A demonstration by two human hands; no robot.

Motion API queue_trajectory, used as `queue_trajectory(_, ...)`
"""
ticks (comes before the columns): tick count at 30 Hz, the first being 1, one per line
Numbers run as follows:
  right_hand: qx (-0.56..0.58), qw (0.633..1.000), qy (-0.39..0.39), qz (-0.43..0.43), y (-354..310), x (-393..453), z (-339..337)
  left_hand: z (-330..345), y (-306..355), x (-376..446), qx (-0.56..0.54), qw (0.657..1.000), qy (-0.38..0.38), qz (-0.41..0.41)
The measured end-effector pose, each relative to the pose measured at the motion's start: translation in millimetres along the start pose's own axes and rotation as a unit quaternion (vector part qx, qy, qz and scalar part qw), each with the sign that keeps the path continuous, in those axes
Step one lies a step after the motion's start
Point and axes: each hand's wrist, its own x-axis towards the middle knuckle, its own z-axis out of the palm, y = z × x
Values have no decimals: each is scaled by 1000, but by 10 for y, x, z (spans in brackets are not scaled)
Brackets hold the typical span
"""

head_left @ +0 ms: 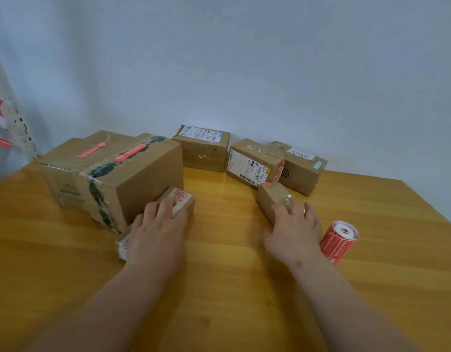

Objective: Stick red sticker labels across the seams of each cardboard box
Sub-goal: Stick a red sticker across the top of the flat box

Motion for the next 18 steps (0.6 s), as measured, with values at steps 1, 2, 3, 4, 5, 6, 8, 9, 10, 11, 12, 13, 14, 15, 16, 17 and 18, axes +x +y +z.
queue_trajectory(1, -12, 1000, -8, 4, 15, 29, 8, -10, 4, 25, 1, 1000, -6, -6)
queue_trajectory(2, -21, 1000, -20, 7, 26, 52, 20, -18, 13, 43, 1, 1000, -11, -9)
queue_trajectory(3, -27, 999, -30, 9, 30, 62, 30, -22, 32, 52, -2, 1000, -14, -7)
queue_trajectory(4, -33, 999, -35, 7, 29, 63, 36, -22, 56, 53, -8, 1000, -12, -1)
queue_trajectory(5, -42, 999, -29, -2, 30, 58, 39, -21, 87, 45, -16, 1000, -5, 9)
queue_trajectory(6, -54, 998, -10, -15, 36, 47, 37, -19, 121, 31, -26, 999, 7, 20)
queue_trajectory(8, -63, 997, 25, -45, 56, 15, 15, -18, 193, -6, -53, 997, 30, 40)
queue_trajectory(9, -53, 997, 27, -54, 69, -5, -1, -25, 232, -30, -70, 996, 39, 49)
queue_trajectory(10, -40, 997, 20, -64, 86, -30, -20, -33, 270, -51, -88, 993, 46, 58)
queue_trajectory(11, -22, 997, 8, -76, 101, -64, -46, -46, 307, -74, -106, 991, 50, 67)
queue_trajectory(12, 2, 996, -5, -92, 117, -106, -73, -56, 342, -97, -123, 988, 49, 77)
queue_trajectory(13, 33, 993, -17, -116, 126, -166, -108, -70, 376, -121, -139, 985, 46, 87)
queue_trajectory(14, 67, 986, -29, -147, 129, -240, -143, -77, 405, -144, -150, 983, 43, 100)
queue_trajectory(15, 99, 978, -42, -180, 128, -325, -177, -90, 436, -168, -154, 980, 38, 116)
queue_trajectory(16, 121, 968, -60, -211, 124, -414, -199, -100, 465, -193, -150, 979, 27, 136)
queue_trajectory(17, 138, 958, -81, -237, 117, -504, -213, -109, 492, -218, -139, 977, 8, 160)
queue_trajectory(18, 150, 949, -103, -258, 113, -592, -220, -108, 520, -239, -123, 975, -17, 184)
